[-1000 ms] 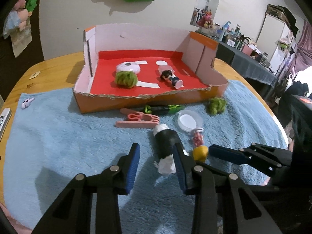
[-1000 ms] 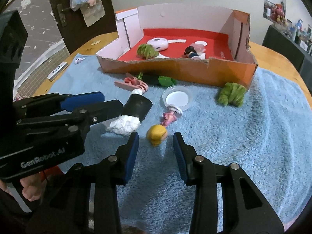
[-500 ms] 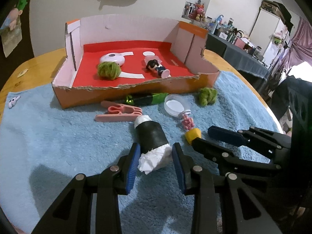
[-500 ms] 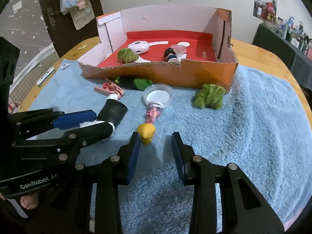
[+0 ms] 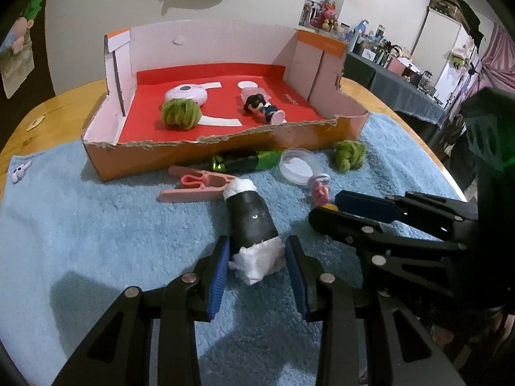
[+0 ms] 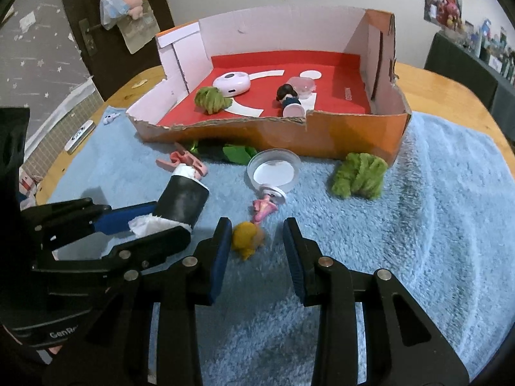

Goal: Organize objects
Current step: 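Grasp the black-and-white plush with the left tool while the right tool grasps the pink-and-yellow figure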

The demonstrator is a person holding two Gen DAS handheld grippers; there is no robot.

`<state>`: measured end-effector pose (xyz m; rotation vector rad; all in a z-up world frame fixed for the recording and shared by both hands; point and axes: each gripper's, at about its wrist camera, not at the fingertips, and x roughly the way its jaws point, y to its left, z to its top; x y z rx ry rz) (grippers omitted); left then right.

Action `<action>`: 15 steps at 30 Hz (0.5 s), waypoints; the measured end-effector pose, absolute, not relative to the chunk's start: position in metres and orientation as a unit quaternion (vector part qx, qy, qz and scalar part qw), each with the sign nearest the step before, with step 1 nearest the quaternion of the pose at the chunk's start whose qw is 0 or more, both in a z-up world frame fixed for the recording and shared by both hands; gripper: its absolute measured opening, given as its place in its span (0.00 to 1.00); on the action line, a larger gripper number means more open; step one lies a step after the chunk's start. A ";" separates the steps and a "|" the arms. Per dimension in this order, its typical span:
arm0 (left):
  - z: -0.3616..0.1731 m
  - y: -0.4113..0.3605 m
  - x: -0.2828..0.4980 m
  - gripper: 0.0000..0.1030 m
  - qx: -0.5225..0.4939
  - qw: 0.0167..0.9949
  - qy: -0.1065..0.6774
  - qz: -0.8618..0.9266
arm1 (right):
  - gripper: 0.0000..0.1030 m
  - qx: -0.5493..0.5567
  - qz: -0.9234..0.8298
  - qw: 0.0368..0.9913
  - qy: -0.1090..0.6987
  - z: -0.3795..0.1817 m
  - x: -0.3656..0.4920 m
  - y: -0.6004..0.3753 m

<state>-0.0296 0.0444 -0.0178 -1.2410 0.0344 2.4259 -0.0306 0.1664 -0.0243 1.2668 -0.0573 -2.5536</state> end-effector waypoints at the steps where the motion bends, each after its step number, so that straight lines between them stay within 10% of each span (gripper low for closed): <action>1: -0.018 0.045 -0.031 0.36 -0.447 0.206 0.014 0.871 | 0.31 0.441 -0.886 0.144 -0.021 -0.025 -0.033 0.167; 15: -0.021 0.046 -0.040 0.23 -0.446 0.210 0.005 0.870 | 0.24 0.436 -0.888 0.144 -0.007 -0.025 -0.035 0.165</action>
